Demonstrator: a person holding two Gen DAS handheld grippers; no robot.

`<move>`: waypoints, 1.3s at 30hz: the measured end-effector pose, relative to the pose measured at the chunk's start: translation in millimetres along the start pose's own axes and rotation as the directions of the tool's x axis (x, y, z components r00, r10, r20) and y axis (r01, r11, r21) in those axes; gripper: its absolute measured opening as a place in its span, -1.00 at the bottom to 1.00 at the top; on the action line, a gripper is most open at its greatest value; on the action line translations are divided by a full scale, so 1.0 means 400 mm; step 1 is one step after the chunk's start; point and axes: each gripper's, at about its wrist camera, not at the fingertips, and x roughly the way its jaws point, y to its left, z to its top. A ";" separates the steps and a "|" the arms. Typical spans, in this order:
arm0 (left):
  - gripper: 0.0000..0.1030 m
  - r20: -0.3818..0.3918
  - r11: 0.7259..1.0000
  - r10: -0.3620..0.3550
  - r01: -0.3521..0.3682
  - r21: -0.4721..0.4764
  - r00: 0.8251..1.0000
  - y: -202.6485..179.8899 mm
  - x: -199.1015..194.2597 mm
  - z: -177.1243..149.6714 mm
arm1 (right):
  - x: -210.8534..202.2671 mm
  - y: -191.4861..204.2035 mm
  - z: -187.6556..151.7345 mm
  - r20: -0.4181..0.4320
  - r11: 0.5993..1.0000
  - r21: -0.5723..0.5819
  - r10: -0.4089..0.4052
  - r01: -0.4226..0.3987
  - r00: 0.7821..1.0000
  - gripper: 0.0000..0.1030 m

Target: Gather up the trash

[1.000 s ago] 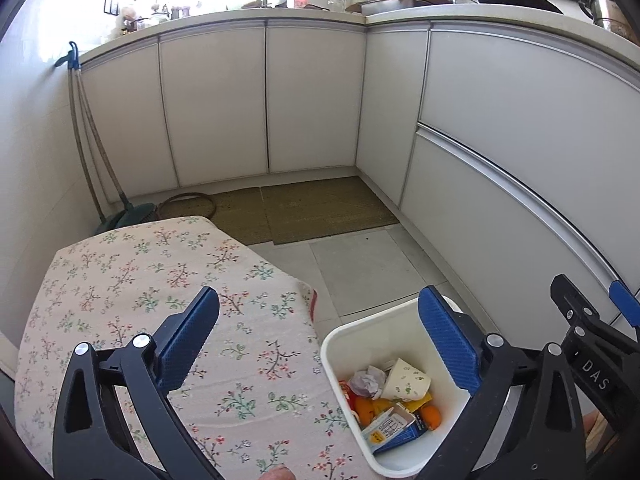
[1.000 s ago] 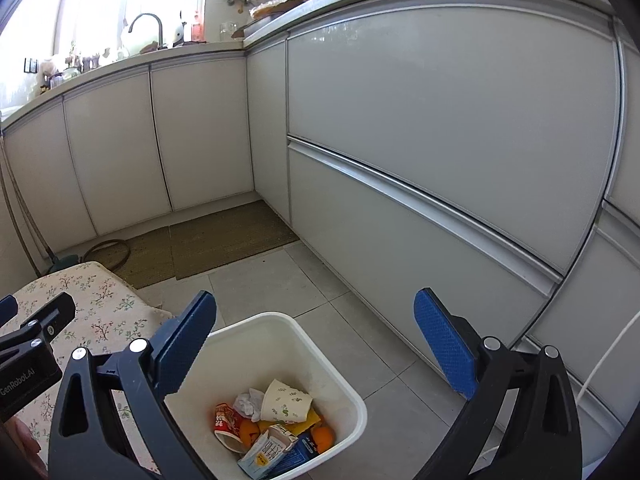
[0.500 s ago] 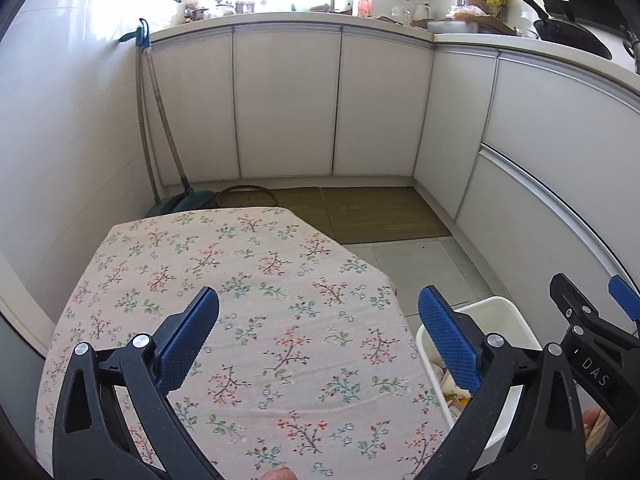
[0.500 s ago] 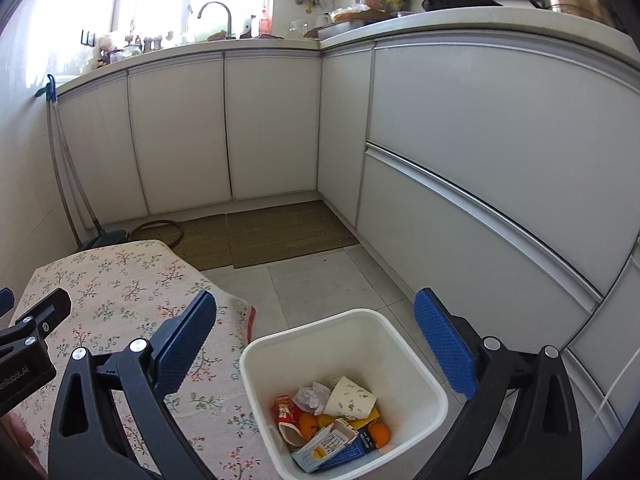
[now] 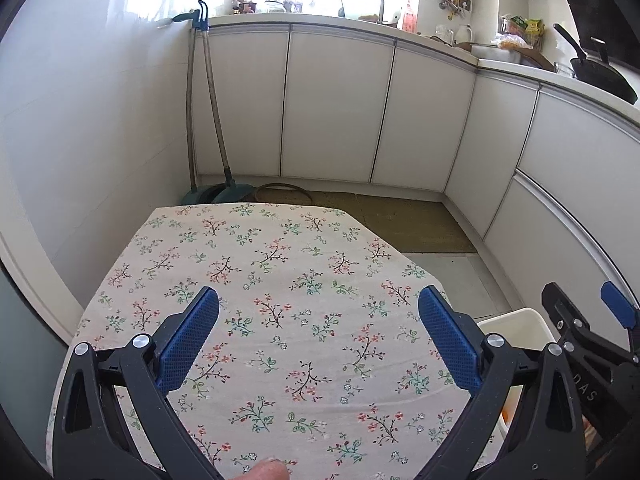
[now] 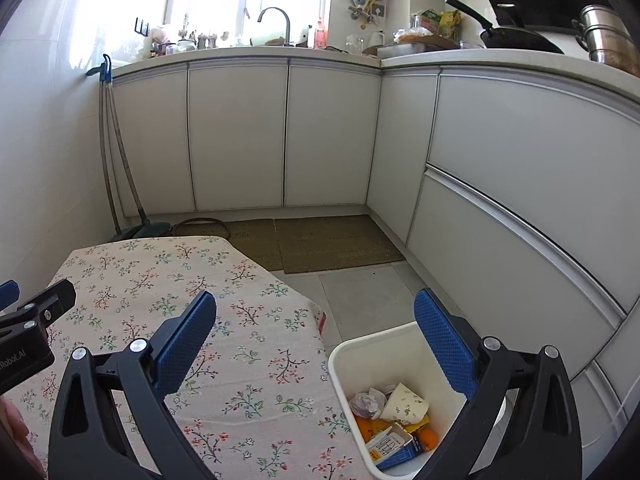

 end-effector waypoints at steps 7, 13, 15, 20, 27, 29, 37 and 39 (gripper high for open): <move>0.86 0.011 0.998 0.049 -0.050 0.033 0.999 0.030 -0.049 -0.009 | -0.046 0.018 -0.016 0.025 1.000 0.011 0.027 -0.027 0.999 0.87; 0.86 -0.007 1.000 0.029 -0.029 0.011 1.000 0.052 -0.080 -0.025 | -0.067 0.021 -0.028 0.017 0.998 0.029 0.053 -0.054 0.998 0.87; 0.86 -0.013 0.999 0.027 -0.027 0.017 1.000 0.052 -0.087 -0.030 | -0.072 0.021 -0.031 0.014 0.998 0.030 0.056 -0.056 0.998 0.87; 0.86 -0.030 0.999 0.024 -0.023 0.024 0.999 0.048 -0.094 -0.040 | -0.082 0.030 -0.036 0.012 0.997 0.024 0.072 -0.072 0.997 0.87; 0.86 -0.058 1.000 0.019 -0.018 0.019 0.998 0.047 -0.088 -0.047 | -0.081 0.031 -0.034 0.012 0.997 0.016 0.081 -0.081 0.997 0.87; 0.86 -0.066 1.000 0.016 -0.015 0.018 0.998 0.045 -0.084 -0.049 | -0.079 0.033 -0.037 0.004 0.997 0.016 0.080 -0.080 0.997 0.87; 0.86 -0.069 0.999 0.026 -0.025 0.023 0.997 0.038 -0.080 -0.050 | -0.069 0.030 -0.041 -0.014 0.997 0.015 0.082 -0.082 0.997 0.87; 0.86 -0.069 0.999 0.028 -0.027 0.025 0.997 0.034 -0.079 -0.051 | -0.068 0.029 -0.041 -0.015 0.997 0.015 0.081 -0.081 0.997 0.87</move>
